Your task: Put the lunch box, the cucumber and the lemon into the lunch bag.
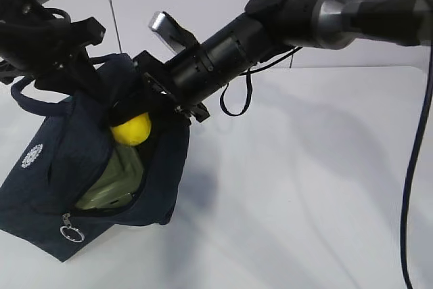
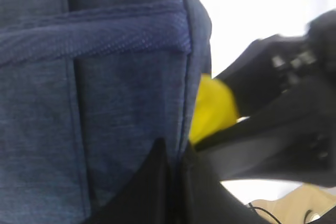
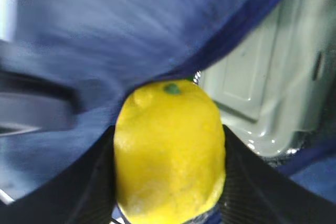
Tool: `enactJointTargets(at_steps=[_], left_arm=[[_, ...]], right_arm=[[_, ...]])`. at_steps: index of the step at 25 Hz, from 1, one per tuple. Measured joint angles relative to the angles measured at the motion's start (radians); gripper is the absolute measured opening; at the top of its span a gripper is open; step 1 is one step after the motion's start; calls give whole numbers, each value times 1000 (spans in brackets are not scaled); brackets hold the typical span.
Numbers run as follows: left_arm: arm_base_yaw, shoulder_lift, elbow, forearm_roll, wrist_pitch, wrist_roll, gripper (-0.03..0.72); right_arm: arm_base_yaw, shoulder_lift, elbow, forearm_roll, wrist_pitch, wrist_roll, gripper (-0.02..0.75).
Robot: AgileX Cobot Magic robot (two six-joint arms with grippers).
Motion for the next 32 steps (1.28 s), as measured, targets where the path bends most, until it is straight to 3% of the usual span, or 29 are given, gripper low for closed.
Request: enactJointTargets(at_steps=[15, 32], left_arm=[[0, 0, 0, -27, 0, 20, -1], [0, 0, 0, -38, 6, 26, -1]], right_arm=[[50, 28, 0, 29, -134, -90, 375], [54, 44, 0, 0, -157, -153, 375]])
